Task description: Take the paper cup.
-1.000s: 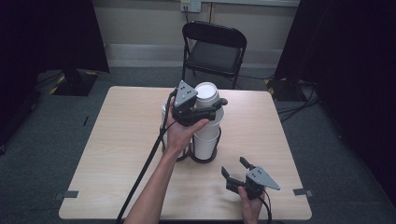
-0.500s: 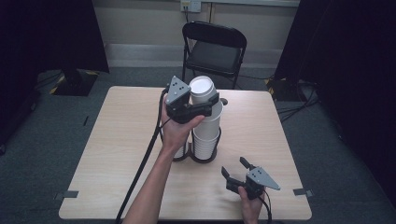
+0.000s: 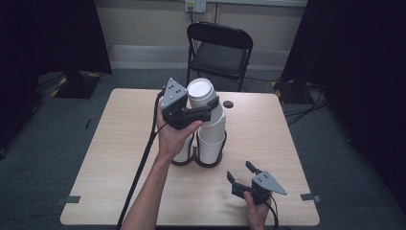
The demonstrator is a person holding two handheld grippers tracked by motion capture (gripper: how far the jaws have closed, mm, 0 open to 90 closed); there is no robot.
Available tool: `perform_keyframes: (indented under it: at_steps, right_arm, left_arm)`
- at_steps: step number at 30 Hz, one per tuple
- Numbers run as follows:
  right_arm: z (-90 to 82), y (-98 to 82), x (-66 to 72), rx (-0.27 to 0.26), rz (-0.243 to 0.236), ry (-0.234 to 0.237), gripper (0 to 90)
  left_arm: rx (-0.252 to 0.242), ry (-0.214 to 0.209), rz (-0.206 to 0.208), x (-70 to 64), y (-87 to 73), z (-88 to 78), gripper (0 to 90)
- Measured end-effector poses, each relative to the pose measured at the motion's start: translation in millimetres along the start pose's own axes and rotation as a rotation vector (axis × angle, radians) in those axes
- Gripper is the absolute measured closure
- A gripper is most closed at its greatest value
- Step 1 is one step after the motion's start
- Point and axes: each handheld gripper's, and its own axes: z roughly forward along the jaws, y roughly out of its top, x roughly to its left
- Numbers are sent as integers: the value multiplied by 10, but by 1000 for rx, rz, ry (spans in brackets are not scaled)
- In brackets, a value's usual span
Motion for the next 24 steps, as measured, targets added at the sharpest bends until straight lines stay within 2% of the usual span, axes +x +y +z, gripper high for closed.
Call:
perform_keyframes:
  at_steps: [5, 10, 13, 17, 18, 24]
  right_arm:
    - [2, 1, -1, 4, 1, 1, 171]
    - [1, 1, 1, 4, 0, -1, 171]
    - [2, 2, -1, 6, 1, 0, 171]
    - [5, 2, 1, 7, -2, -2, 171]
    - [5, 3, 2, 8, -1, -2, 170]
    - [0, 1, 0, 3, 2, -3, 166]
  left_arm:
    - [-17, -15, -32, 11, 4, -118, 207]
    - [-5, -23, -9, -43, 19, -197, 207]
    - [-23, -30, -24, -50, 12, -263, 207]
    - [-25, -39, -21, -65, -13, -329, 207]
    - [-35, -44, -33, -80, -22, -337, 208]
    - [-18, -66, -17, -136, -95, -402, 208]
